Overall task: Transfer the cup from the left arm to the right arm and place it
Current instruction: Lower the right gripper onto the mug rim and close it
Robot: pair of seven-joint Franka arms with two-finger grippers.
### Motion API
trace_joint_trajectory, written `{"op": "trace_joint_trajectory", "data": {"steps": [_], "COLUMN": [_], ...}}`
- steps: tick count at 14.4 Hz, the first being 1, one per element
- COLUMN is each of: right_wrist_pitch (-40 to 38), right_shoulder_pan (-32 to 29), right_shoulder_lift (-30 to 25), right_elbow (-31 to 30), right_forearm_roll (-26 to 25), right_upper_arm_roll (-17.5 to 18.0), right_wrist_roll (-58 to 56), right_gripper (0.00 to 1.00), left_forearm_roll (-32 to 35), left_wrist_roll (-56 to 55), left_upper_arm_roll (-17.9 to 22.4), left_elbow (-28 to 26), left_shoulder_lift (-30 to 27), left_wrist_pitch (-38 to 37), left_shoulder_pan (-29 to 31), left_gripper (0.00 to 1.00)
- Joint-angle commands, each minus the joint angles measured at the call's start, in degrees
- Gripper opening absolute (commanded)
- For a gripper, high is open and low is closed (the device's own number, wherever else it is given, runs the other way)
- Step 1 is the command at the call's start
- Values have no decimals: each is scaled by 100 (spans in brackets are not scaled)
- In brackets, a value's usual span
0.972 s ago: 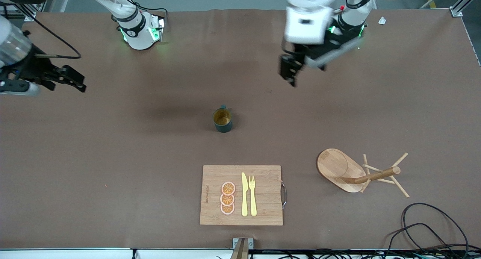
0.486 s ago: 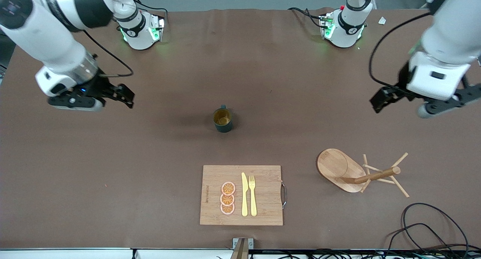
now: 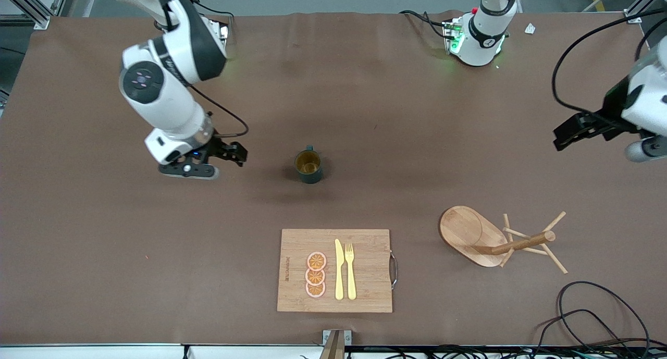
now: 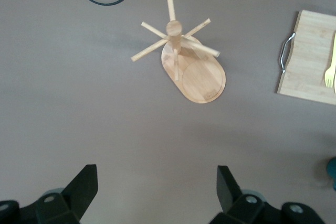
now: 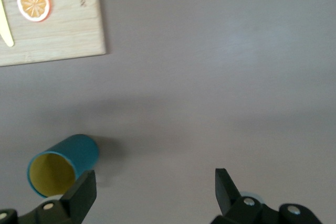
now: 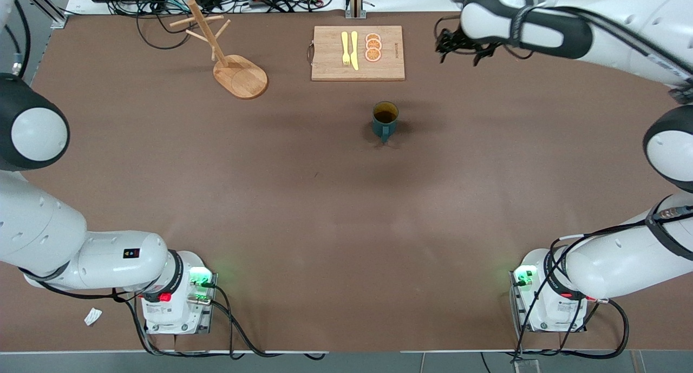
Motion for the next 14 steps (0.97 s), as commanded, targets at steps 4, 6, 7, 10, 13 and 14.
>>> {"op": "trace_joint_trajectory", "data": {"steps": [4, 6, 7, 10, 13, 14], "right_wrist_pitch": [785, 926, 953, 962, 971, 1006], "right_shoulder_pan": [782, 880, 915, 1038, 1214, 1266], "right_shoulder_lift": [903, 1079, 1123, 1203, 1308, 1369], "right_elbow": [87, 113, 113, 122, 157, 192], "right_forearm_roll": [-132, -193, -194, -194, -194, -194], "right_upper_arm_roll": [-80, -80, -80, -71, -71, -80], "right_wrist_roll": [1097, 1247, 1283, 1379, 1511, 1520], "right_gripper": [100, 100, 100, 100, 100, 100], "left_forearm_roll": [-179, -432, -486, -495, -469, -469], "left_wrist_roll": [414, 414, 431, 694, 748, 748], "left_upper_arm_roll": [120, 129, 129, 129, 155, 233], "left_elbow": [-948, -1027, -1080, -1308, -1318, -1309], "left_shoulder_lift": [-635, -635, -644, -793, -837, -855], "left_wrist_pitch": [27, 54, 88, 150, 159, 159], "left_shoulder_pan": [9, 9, 9, 18, 18, 18], "left_gripper": [100, 100, 100, 100, 100, 100]}}
